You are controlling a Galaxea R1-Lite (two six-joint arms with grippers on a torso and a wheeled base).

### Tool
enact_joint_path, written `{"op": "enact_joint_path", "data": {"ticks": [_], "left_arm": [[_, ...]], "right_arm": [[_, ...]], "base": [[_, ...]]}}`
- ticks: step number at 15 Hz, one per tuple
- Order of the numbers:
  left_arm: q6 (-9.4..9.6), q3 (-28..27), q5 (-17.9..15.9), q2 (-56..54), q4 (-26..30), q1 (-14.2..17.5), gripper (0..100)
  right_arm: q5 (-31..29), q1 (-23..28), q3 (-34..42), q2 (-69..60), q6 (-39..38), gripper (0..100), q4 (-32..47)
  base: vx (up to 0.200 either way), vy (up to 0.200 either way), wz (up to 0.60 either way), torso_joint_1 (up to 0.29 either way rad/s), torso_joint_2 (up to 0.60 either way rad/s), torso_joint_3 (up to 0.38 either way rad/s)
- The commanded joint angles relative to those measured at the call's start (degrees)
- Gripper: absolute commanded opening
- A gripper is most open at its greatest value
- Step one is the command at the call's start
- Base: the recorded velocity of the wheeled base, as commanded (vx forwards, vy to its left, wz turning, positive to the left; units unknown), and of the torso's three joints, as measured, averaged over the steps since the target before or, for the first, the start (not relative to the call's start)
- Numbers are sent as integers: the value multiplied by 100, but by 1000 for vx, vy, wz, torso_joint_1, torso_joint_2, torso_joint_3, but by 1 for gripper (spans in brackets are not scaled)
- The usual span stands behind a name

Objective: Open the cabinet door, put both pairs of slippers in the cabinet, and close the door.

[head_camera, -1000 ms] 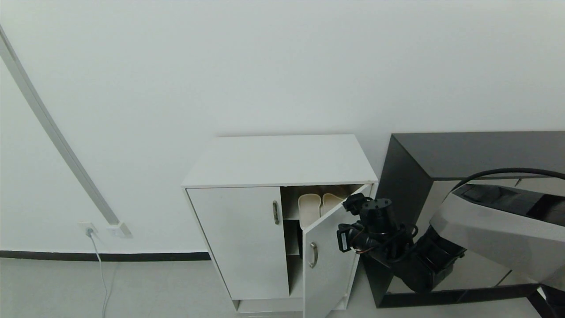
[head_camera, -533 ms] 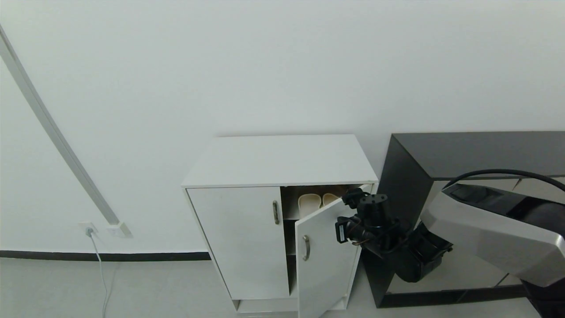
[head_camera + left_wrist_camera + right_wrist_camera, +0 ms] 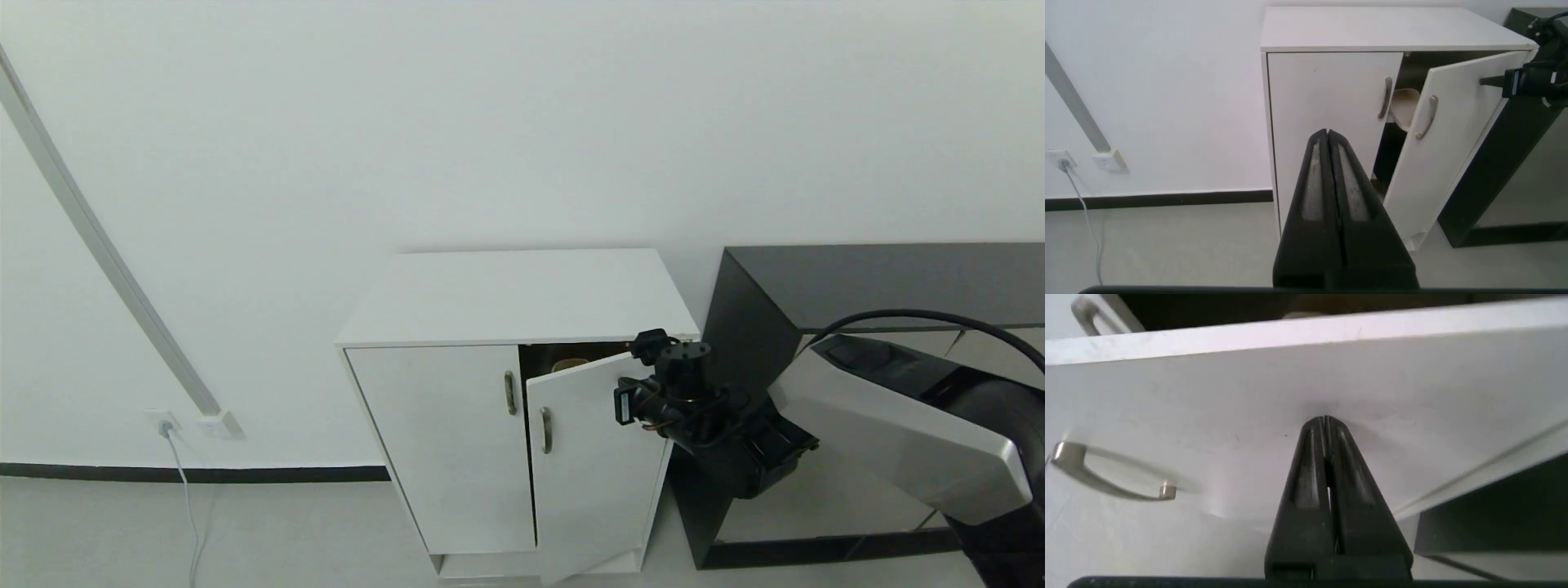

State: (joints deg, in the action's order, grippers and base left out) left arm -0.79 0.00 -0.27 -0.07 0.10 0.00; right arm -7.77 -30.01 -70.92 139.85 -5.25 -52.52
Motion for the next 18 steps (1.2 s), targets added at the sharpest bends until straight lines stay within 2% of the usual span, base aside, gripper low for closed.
{"op": "enact_joint_path", "data": {"ticks": [1, 18], "left_arm": [[0, 0, 0, 7, -1, 0, 0], [-9, 0, 0, 7, -1, 0, 0]], "right_arm": [[3, -5, -158, 104, -2, 0, 5], [-278, 39, -589, 297, 7, 0, -48]], "base": [[0, 0, 0, 0, 0, 0], [0, 0, 0, 0, 0, 0]]}}
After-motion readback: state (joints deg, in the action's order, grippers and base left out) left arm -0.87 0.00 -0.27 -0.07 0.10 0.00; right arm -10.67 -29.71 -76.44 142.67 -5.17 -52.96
